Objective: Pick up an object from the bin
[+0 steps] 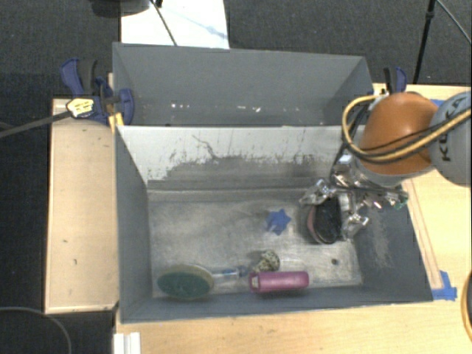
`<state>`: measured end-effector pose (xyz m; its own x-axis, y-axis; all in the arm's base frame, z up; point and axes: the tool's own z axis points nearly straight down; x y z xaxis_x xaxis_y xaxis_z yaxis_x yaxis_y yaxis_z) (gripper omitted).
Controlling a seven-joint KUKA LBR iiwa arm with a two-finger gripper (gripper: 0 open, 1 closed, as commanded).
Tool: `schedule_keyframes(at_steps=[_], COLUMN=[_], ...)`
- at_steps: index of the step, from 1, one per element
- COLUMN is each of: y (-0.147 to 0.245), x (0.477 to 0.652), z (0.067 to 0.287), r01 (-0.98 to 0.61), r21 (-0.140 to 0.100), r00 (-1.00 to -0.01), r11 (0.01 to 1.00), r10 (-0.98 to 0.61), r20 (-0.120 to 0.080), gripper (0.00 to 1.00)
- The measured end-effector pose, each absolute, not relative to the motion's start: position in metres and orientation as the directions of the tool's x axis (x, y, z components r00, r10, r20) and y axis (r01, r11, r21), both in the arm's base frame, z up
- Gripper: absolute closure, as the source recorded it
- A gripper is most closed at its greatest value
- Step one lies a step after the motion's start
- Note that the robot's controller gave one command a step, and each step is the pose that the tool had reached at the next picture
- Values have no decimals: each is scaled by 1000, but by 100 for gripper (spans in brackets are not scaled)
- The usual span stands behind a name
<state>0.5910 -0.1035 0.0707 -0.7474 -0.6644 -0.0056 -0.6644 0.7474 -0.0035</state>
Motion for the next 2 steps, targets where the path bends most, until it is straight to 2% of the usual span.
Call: schedule_keyframes(at_steps=[1,2], y=[-103,-97], x=[593,584], z=[74,212], r01=[-664,-853], r21=[-8,-7], r00=[-747,-522], r11=[747,522], r10=[-664,-853], r20=[-9,-5], gripper=[100,100])
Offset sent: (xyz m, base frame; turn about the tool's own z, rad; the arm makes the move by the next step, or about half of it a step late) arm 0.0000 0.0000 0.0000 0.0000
